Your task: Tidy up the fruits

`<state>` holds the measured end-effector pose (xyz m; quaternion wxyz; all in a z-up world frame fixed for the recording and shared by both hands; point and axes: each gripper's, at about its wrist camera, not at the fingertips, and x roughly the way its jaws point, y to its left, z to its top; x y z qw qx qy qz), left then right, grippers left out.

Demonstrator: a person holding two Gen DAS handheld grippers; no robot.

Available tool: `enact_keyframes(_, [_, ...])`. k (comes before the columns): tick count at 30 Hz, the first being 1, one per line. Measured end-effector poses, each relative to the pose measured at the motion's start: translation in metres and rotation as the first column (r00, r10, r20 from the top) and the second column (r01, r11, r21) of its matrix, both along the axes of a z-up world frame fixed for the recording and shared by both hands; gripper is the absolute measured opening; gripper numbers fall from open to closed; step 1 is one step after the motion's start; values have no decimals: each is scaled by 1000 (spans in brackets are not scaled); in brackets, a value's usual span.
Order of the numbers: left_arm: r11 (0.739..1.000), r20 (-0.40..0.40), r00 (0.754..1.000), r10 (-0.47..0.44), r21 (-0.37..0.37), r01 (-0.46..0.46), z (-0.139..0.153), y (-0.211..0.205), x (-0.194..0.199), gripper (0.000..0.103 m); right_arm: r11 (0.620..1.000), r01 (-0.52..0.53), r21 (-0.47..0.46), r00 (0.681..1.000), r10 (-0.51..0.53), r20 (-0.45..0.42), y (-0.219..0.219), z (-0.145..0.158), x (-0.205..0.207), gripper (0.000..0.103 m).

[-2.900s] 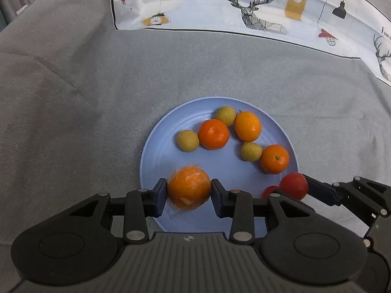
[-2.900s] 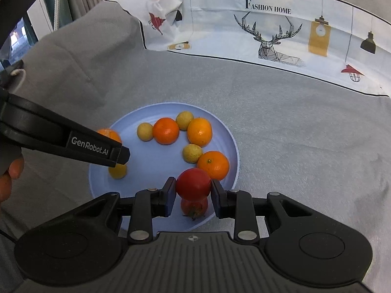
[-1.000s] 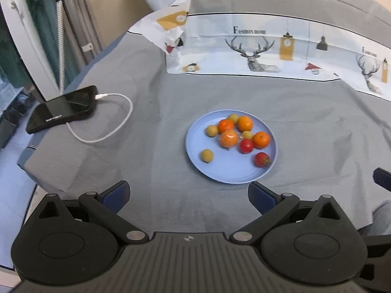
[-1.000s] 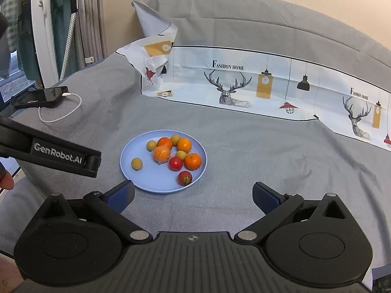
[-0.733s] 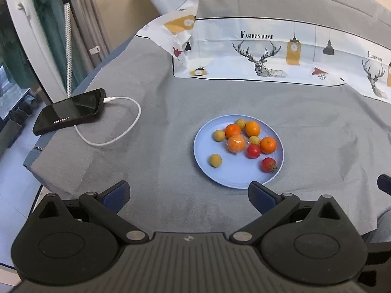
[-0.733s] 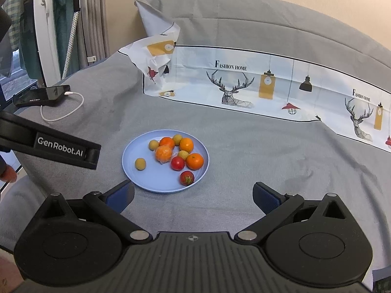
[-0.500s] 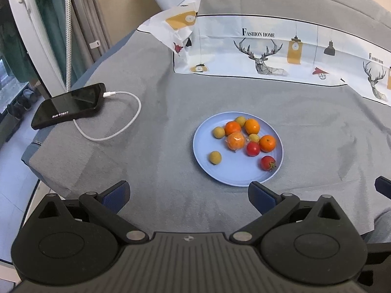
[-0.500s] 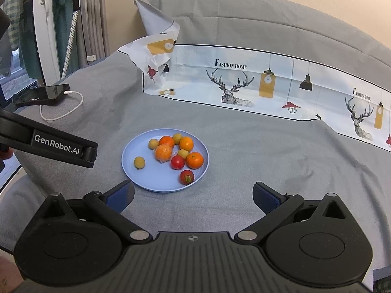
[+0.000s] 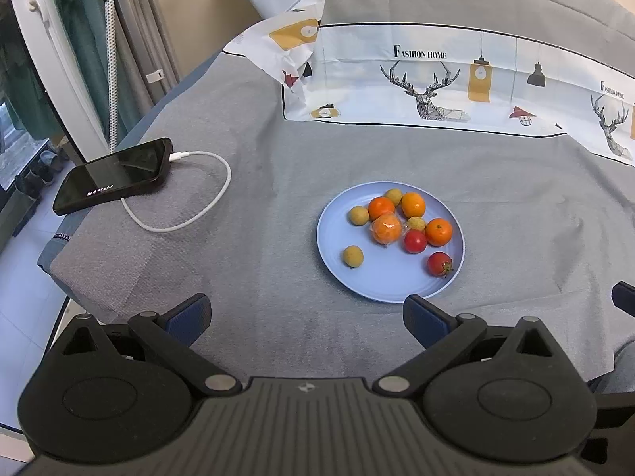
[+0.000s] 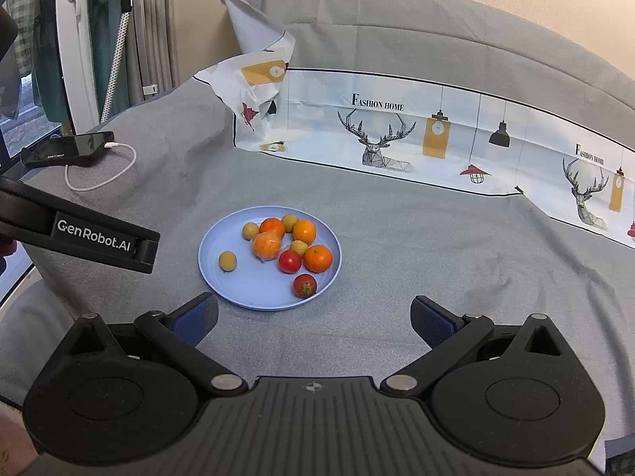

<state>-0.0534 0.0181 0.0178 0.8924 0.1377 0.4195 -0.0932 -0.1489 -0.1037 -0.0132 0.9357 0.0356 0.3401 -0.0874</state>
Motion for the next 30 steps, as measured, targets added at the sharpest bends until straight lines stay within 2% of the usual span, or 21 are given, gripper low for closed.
enact_keyframes(30, [1000, -13, 1000, 2, 18, -1, -4, 0, 3, 103, 1000, 1, -2, 1000, -1, 2, -3, -2, 2, 102])
